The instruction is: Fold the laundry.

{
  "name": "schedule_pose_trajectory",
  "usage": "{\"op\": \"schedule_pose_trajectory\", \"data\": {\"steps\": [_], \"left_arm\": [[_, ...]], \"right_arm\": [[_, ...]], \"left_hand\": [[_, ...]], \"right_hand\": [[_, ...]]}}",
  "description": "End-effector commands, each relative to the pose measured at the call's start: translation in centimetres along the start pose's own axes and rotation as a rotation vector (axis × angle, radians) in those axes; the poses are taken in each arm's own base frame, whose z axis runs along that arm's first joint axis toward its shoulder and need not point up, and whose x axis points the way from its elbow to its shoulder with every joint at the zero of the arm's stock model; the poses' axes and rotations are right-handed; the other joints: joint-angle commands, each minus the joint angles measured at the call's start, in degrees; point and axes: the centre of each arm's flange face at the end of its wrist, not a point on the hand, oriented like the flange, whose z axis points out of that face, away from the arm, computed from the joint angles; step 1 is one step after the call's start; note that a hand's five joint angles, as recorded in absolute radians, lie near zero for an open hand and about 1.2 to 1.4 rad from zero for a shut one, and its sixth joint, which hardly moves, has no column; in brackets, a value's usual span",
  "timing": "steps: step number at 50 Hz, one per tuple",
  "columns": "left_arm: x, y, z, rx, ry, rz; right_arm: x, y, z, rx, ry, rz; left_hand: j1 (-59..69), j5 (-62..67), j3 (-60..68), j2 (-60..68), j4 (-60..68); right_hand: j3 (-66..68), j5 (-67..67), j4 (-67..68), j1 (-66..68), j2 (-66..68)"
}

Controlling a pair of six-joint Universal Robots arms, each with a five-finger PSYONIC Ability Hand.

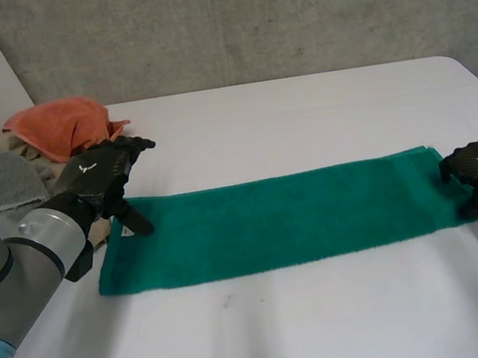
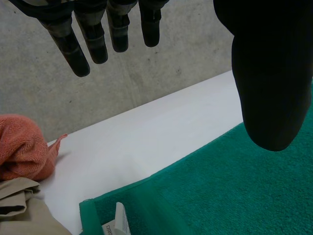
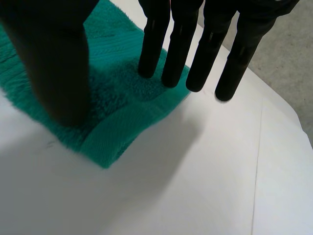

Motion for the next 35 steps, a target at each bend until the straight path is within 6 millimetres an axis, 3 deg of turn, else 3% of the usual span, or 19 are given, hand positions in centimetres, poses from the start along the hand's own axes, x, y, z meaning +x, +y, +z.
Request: {"op": "schedule_pose_trajectory", "data": {"steps": [1,6,14,17,19,21,22,25,26,29,30,33,34,35], "left_arm": [[-0.2,0.2,0.0,0.003,-0.008,-0.001],[-0.4,0.2,0.0,0.001,-0.012,-0.003],[-0.6,0.1,-0.3,0.005,-0.023,-0.003],[-0.7,-0.1,-0.5,0.010,-0.026,-0.001],[-0.8,-0.2,-0.7,0.014,-0.031,-0.001],[-0.9,-0.3,-0.7,0.017,-0.034,-0.002],[-1.1,-0.4,-0.8,0.021,-0.041,-0.002],[-1.5,-0.6,-0.9,0.025,-0.053,-0.004],[-1.6,-0.8,-0.9,0.031,-0.058,-0.005],[-1.8,-1.0,-1.1,0.039,-0.064,-0.006],[-1.9,-1.1,-1.3,0.041,-0.069,-0.006],[-1.9,-1.3,-1.7,0.047,-0.073,-0.005],[-2.0,-1.4,-1.9,0.052,-0.074,-0.005],[-2.0,-1.4,-2.0,0.056,-0.075,-0.004]], "right_arm": [[0.1,0.5,0.5,-0.022,0.017,-0.016],[2.1,0.6,0.0,-0.034,0.098,-0.020],[8.8,1.1,-0.7,-0.085,0.331,-0.111],[9.8,0.8,-0.8,-0.126,0.386,-0.170],[9.2,-0.3,-0.5,-0.124,0.400,-0.209],[7.7,-2.0,-0.1,-0.078,0.385,-0.235],[6.3,-4.1,0.0,-0.009,0.373,-0.264],[4.0,-7.9,-0.4,0.122,0.361,-0.309],[1.9,-10.6,-1.1,0.222,0.335,-0.336],[-2.4,-14.2,-2.4,0.377,0.257,-0.371],[-5.6,-15.9,-3.3,0.469,0.181,-0.385],[-10.4,-16.9,-4.4,0.584,0.044,-0.409],[-14.0,-17.5,-5.6,0.668,-0.054,-0.438],[-15.7,-17.6,-6.2,0.709,-0.102,-0.451]], "left_hand": [[-1.2,-2.9,-2.0,-1.7,-1.7],[-1.2,-2.9,-2.0,-1.7,-1.7],[-1.2,-2.9,-2.0,-1.7,-1.7],[-1.2,-2.9,-2.0,-1.7,-1.7],[-1.2,-2.9,-2.0,-1.7,-1.7],[-1.2,-2.9,-2.0,-1.7,-1.7],[-1.2,-2.9,-2.0,-1.7,-1.7],[-1.2,-2.9,-2.0,-1.7,-1.7],[-1.2,-2.9,-2.0,-1.7,-1.7],[-1.2,-2.9,-2.0,-1.7,-1.7],[-1.2,-2.9,-2.0,-1.7,-1.7],[-1.2,-2.9,-2.0,-1.7,-1.7],[-1.2,-2.9,-2.0,-1.7,-1.7],[-1.2,-2.9,-2.0,-1.7,-1.7]], "right_hand": [[41.1,41.5,41.2,40.7,40.7],[41.1,41.5,41.2,40.7,40.7],[41.1,41.5,41.2,40.7,40.7],[41.1,41.5,41.2,40.7,40.7],[41.1,41.5,41.2,40.7,40.7],[41.1,41.5,41.2,40.7,40.7],[41.1,41.5,41.2,40.7,40.7],[41.1,41.5,41.2,40.7,40.7],[41.1,41.5,41.2,40.7,40.7],[41.1,41.5,41.2,40.7,40.7],[41.1,41.5,41.2,40.7,40.7],[41.1,41.5,41.2,40.7,40.7],[41.1,41.5,41.2,40.7,40.7],[41.1,41.5,41.2,40.7,40.7]]}}
